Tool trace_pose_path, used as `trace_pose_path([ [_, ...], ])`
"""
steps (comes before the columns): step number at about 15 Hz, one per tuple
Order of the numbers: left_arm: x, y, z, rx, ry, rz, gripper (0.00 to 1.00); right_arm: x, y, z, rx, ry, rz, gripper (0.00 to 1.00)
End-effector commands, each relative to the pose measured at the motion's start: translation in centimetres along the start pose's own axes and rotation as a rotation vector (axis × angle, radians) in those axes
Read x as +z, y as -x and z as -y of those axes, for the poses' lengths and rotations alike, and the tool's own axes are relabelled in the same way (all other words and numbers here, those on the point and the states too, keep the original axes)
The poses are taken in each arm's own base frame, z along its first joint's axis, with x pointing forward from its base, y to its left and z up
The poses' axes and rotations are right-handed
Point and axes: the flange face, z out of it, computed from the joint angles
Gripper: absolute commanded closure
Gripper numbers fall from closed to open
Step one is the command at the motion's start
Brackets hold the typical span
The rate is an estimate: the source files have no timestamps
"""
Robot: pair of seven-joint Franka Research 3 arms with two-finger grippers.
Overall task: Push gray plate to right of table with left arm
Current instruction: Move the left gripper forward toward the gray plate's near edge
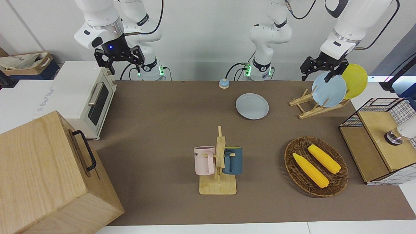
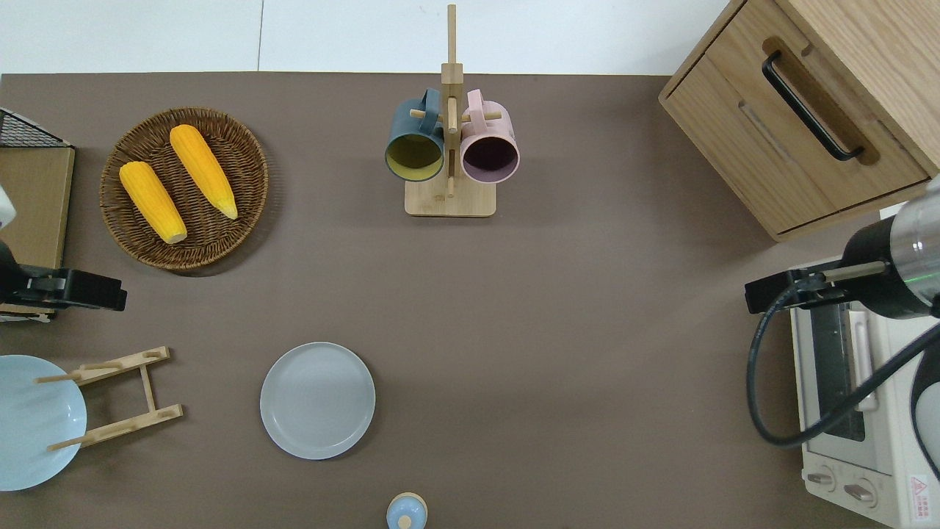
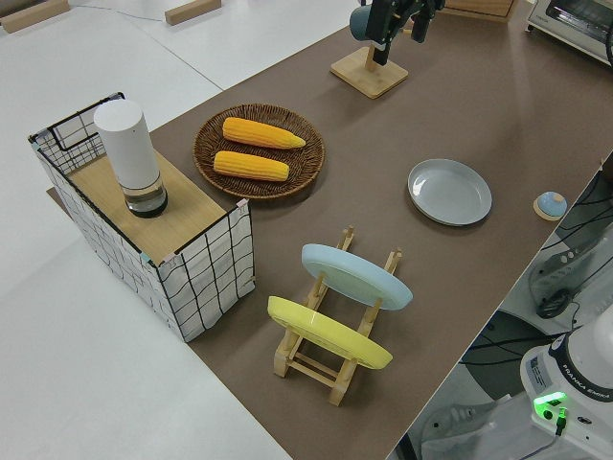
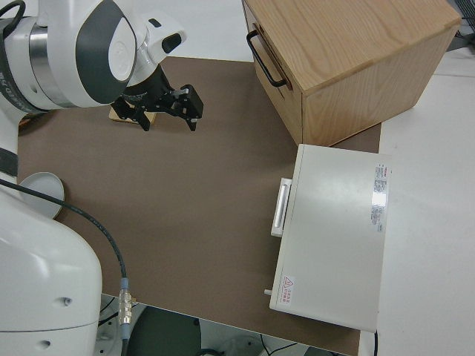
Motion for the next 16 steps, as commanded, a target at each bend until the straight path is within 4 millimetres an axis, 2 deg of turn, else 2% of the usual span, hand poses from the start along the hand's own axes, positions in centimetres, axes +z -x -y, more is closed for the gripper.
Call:
trace_pose_path([
  [1,0.7,0.4,-0.4,0.006,0.002,0.034,0.01,-0.3,0.4,-0.2,0.003,-0.008,0.004,0.017],
  [5,2.8,1.6,-0.5,0.000,0.027,0.050,0.01,-0.3,0.4,-0.2,0.001,-0.007,0.005,0.017],
  [9,7.3,5.0,-1.0,-0.009,0.035,-0.020,0.01,-0.3,0.4,-0.2,0.001,-0.007,0.005,0.017],
  [11,9.7,6.3,-2.1,-0.034,0.034,-0.054,0.01,-0.3,0.4,-0.2,0.003,-0.007,0.004,0.017],
  [14,12.8,7.0,-4.1,-0.079,0.021,-0.058,0.01,-0.3,0.4,-0.2,0.004,-0.008,0.005,0.017],
  [16,15.0,7.2,-4.4,-0.082,0.019,-0.056,0.01,-0.3,0.4,-0.2,0.001,-0.007,0.005,0.017],
])
